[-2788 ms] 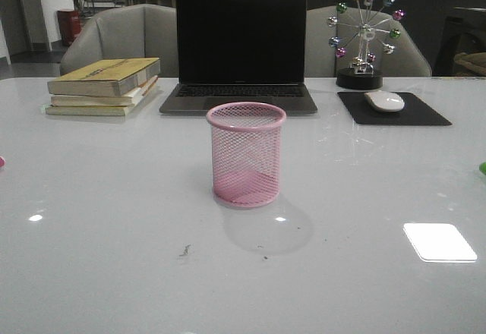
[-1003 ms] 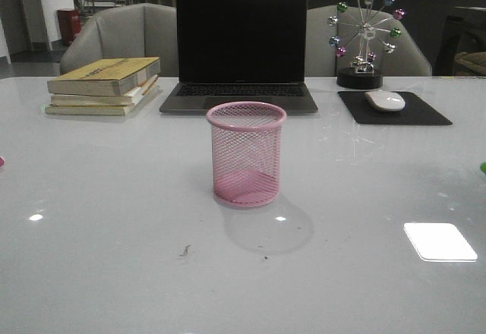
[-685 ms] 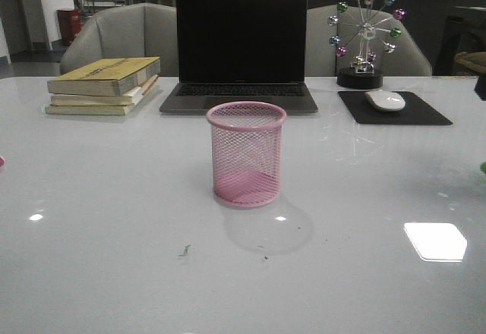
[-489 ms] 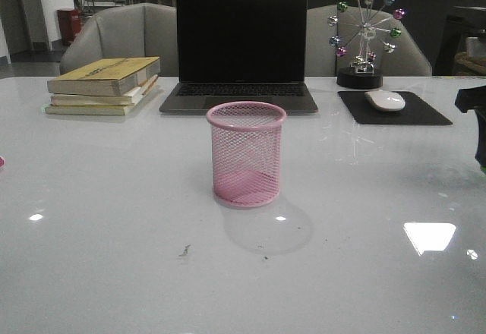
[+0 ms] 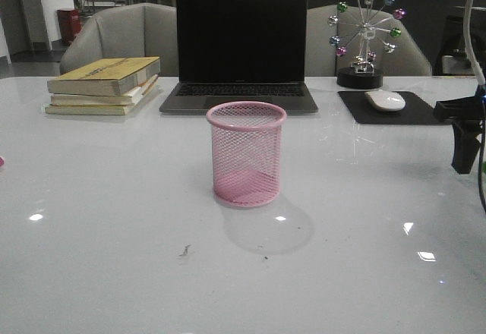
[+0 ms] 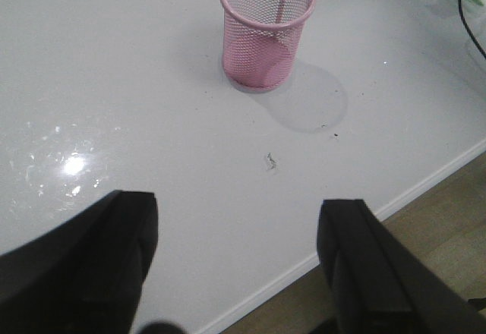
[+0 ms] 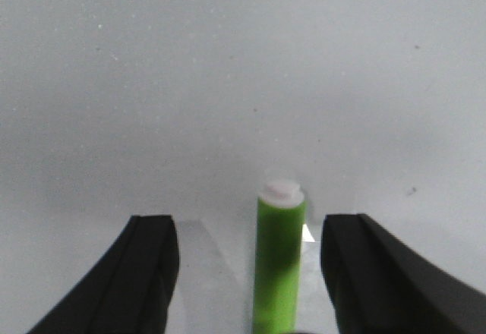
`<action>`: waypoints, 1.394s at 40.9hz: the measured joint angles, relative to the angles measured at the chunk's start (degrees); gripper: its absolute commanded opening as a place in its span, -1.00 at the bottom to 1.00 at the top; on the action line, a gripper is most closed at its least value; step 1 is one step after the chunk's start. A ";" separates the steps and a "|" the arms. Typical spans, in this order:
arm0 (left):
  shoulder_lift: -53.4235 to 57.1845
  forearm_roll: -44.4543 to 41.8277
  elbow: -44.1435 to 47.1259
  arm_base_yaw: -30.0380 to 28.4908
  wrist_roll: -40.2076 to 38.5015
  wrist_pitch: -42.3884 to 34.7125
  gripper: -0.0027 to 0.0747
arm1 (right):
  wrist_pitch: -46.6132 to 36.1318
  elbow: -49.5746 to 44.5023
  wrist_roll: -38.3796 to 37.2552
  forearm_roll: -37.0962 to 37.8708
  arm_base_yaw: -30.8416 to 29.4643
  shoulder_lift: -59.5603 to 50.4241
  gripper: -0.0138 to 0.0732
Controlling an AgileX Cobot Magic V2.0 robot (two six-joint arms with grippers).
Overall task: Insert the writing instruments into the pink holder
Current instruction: 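Lift the green marker upright with the right gripper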
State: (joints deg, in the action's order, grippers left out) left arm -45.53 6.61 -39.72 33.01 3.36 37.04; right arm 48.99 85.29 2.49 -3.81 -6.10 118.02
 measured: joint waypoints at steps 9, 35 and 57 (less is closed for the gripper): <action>0.00 0.13 0.00 0.00 0.00 -0.10 0.38 | -0.25 0.00 0.64 0.10 -1.51 0.00 0.51; 0.00 0.13 0.00 0.13 0.00 -0.10 0.38 | 0.17 0.22 0.99 -0.13 -1.55 1.08 -0.16; 0.00 0.13 0.00 0.13 0.00 -0.10 0.38 | -8.29 -5.93 2.06 -1.37 1.77 -10.20 -0.23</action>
State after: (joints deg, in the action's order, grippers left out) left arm -45.53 6.74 -39.72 33.14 3.36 36.94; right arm 40.70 79.37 4.55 -5.17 -4.33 107.82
